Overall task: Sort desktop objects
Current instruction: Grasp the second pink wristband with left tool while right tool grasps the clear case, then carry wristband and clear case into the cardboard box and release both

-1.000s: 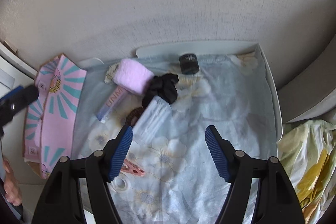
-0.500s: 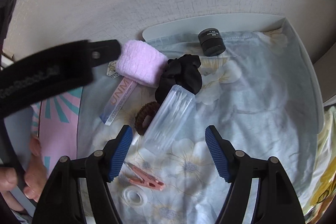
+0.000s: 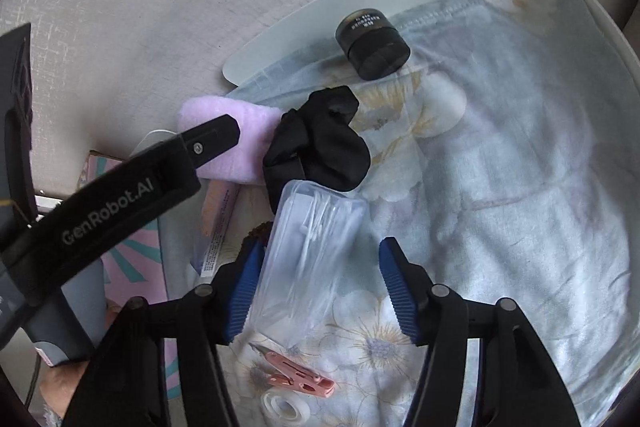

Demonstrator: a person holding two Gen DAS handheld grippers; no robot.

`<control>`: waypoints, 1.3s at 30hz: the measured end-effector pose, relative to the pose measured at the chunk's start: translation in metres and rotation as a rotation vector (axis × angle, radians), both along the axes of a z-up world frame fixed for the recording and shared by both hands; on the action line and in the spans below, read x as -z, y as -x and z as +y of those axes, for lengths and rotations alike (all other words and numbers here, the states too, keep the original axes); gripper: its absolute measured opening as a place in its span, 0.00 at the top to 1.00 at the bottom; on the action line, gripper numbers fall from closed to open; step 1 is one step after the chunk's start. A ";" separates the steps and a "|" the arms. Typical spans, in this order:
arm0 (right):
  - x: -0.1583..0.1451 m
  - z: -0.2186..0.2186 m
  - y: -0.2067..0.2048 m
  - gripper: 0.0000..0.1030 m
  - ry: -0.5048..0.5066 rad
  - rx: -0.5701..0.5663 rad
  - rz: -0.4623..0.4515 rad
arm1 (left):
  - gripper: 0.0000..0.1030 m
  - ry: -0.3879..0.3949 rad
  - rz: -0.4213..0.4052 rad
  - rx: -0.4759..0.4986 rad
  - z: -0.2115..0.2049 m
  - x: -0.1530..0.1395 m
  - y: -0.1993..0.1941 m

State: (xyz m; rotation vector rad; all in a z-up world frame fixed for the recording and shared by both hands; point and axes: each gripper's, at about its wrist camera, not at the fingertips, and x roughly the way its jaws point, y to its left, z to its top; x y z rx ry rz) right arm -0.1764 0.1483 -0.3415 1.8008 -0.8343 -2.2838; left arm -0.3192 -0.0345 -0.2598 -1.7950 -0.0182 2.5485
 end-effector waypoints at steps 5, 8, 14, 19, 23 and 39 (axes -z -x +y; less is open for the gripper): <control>-0.005 -0.003 -0.002 0.71 -0.049 -0.023 0.003 | 0.62 -0.037 0.003 -0.012 -0.002 -0.002 -0.004; -0.002 0.001 -0.004 0.71 -0.027 -0.015 -0.010 | 0.64 -0.034 0.006 -0.007 -0.001 0.000 -0.007; 0.001 -0.004 -0.001 0.71 -0.022 -0.027 -0.017 | 0.69 -0.073 0.014 -0.024 -0.001 0.001 -0.010; 0.001 -0.011 0.001 0.72 -0.020 -0.042 -0.013 | 0.73 -0.129 0.028 -0.024 -0.004 -0.006 -0.012; -0.001 -0.015 0.005 0.72 -0.033 -0.056 -0.008 | 0.73 -0.125 0.026 -0.004 0.004 0.000 -0.011; -0.077 -0.001 -0.017 0.76 -0.151 -0.077 0.140 | 0.79 -0.184 0.177 -0.038 -0.026 -0.083 -0.055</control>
